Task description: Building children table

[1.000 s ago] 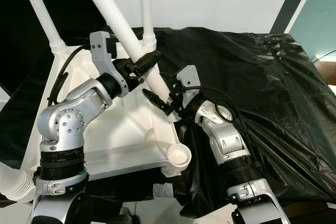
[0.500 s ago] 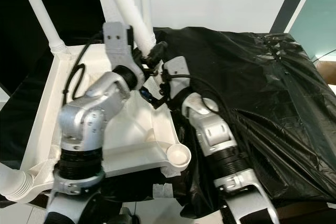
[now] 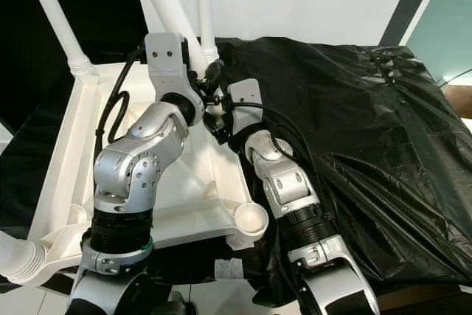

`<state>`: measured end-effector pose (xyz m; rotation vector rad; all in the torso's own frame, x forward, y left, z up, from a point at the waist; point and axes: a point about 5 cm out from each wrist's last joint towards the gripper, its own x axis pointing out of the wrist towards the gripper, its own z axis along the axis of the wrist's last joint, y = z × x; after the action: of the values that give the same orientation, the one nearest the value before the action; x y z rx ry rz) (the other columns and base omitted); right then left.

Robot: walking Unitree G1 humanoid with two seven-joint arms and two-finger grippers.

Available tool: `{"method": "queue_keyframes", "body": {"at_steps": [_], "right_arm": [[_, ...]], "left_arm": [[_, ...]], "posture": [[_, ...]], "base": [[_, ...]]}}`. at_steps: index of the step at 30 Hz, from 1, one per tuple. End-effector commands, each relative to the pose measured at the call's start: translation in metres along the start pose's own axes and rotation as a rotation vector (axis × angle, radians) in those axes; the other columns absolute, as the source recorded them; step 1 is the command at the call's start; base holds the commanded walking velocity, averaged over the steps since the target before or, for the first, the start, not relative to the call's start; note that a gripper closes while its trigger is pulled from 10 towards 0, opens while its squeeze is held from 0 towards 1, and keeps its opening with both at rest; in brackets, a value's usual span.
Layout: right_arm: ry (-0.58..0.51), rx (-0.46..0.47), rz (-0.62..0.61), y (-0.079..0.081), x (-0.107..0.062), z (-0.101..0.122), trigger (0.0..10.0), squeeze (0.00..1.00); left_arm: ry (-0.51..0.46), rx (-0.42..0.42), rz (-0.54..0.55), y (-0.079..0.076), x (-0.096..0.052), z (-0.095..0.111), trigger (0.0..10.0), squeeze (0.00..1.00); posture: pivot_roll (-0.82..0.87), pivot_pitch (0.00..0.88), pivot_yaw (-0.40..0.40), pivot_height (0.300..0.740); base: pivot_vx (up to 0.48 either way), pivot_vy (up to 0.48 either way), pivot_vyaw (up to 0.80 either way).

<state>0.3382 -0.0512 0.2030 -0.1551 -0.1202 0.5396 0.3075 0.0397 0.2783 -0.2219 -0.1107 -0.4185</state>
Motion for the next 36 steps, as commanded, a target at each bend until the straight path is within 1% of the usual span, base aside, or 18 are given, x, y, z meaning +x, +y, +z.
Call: {"method": "queue_keyframes", "body": {"at_steps": [1, 2, 3, 4, 5, 6, 7, 8, 9, 13, 14, 15, 19, 22, 24, 29, 30, 36], "right_arm": [[0.022, -0.027, 0.008, 0.006, 0.005, 0.001, 0.0, 0.0], [0.021, -0.023, 0.007, 0.004, 0.005, 0.001, 0.0, 0.0], [0.018, -0.019, 0.005, 0.002, 0.004, 0.002, 0.0, 0.0], [0.016, -0.017, 0.004, 0.0, 0.004, 0.002, 0.0, 0.0], [0.016, -0.017, 0.004, 0.0, 0.004, 0.002, 0.0, 0.0], [0.02, 0.005, 0.009, -0.006, 0.004, 0.002, 0.0, 0.0], [0.022, 0.019, 0.016, -0.009, 0.003, 0.002, 3.3, 0.0], [0.023, 0.029, 0.021, -0.011, 0.003, 0.002, 3.3, 0.0], [0.025, 0.052, 0.034, -0.014, 0.002, 0.002, 10.0, 0.0], [0.027, 0.086, 0.052, -0.02, 0.001, 0.002, 10.0, 0.0], [0.028, 0.099, 0.07, -0.024, 0.0, 0.003, 10.0, 0.0], [0.03, 0.106, 0.112, -0.027, -0.001, 0.003, 10.0, 0.0], [0.035, 0.115, 0.183, -0.03, -0.004, 0.003, 10.0, 0.0], [0.035, 0.113, 0.288, -0.029, -0.008, 0.005, 10.0, 0.0], [0.028, 0.089, 0.442, -0.027, -0.013, 0.01, 10.0, 0.0], [0.028, 0.083, 0.484, -0.026, -0.015, 0.012, 10.0, 0.0], [0.024, 0.077, 0.552, -0.025, -0.018, 0.015, 10.0, 0.0], [0.033, 0.05, 0.643, -0.025, -0.024, 0.018, 10.0, 0.0]], "left_arm": [[-0.027, -0.029, -0.127, -0.037, 0.002, 0.006, 10.0, 0.0], [-0.022, -0.042, -0.151, -0.038, 0.001, 0.005, 10.0, 0.0], [-0.021, -0.051, -0.172, -0.04, 0.0, 0.006, 10.0, 0.38], [-0.021, -0.057, -0.186, -0.041, 0.0, 0.006, 10.0, 0.45], [-0.021, -0.057, -0.186, -0.041, 0.0, 0.006, 10.0, 0.45], [-0.023, -0.078, -0.233, -0.042, -0.001, 0.006, 10.0, 1.0], [-0.022, -0.101, -0.279, -0.044, -0.003, 0.006, 10.0, 1.0], [-0.023, -0.116, -0.312, -0.045, -0.004, 0.007, 10.0, 1.0], [-0.038, -0.123, -0.34, -0.045, -0.006, 0.009, 10.0, 1.0], [-0.055, -0.11, -0.363, -0.042, -0.008, 0.011, 10.0, 1.0], [-0.066, -0.097, -0.391, -0.039, -0.01, 0.012, 10.0, 0.44], [-0.069, -0.091, -0.428, -0.036, -0.012, 0.013, 10.0, 0.0], [-0.073, -0.079, -0.487, -0.034, -0.015, 0.014, 10.0, 0.0], [-0.072, -0.068, -0.581, -0.036, -0.02, 0.015, 10.0, 0.0], [-0.049, -0.018, -0.678, -0.037, -0.025, 0.013, 10.0, 0.0], [-0.041, -0.011, -0.693, -0.037, -0.026, 0.013, 10.0, 0.0], [-0.038, 0.006, -0.735, -0.036, -0.028, 0.014, 10.0, 0.0], [-0.027, 0.035, -0.796, -0.034, -0.033, 0.016, 10.0, 0.0]], "posture": [[0.16, 0.03, -0.004, 0.74], [0.16, 0.03, -0.004, 0.74], [0.16, 0.03, -0.004, 0.74], [0.16, 0.03, -0.004, 0.74], [0.16, 0.03, -0.004, 0.74], [0.16, 0.029, -0.003, 0.74], [0.16, 0.029, -0.003, 0.74], [0.16, 0.029, -0.003, 0.74], [0.16, 0.028, -0.003, 0.74], [0.16, 0.027, -0.004, 0.74], [0.16, 0.026, -0.004, 0.74], [0.16, 0.022, -0.002, 0.74], [0.16, 0.019, -0.001, 0.74], [0.16, 0.013, 0.001, 0.74], [0.16, 0.007, 0.003, 0.74], [0.16, 0.005, 0.005, 0.74], [0.16, 0.0, 0.007, 0.74], [0.16, 0.0, 0.012, 0.74]], "base": [[0.0, 0.0, 0.0], [0.0, 0.0, 0.0], [0.0, 0.0, 0.0], [0.0, 0.0, 0.0], [0.0, 0.0, 0.0], [0.0, 0.0, 0.0], [0.0, 0.0, 0.0], [0.0, 0.0, 0.0], [0.0, 0.0, 0.0], [0.0, 0.0, 0.0], [0.0, 0.0, 0.0], [0.0, 0.0, 0.0], [0.0, 0.0, 0.0], [0.0, 0.0, 0.0], [0.0, 0.0, 0.0], [0.0, 0.0, 0.0], [0.0, 0.0, 0.0], [0.0, 0.0, 0.0]]}}
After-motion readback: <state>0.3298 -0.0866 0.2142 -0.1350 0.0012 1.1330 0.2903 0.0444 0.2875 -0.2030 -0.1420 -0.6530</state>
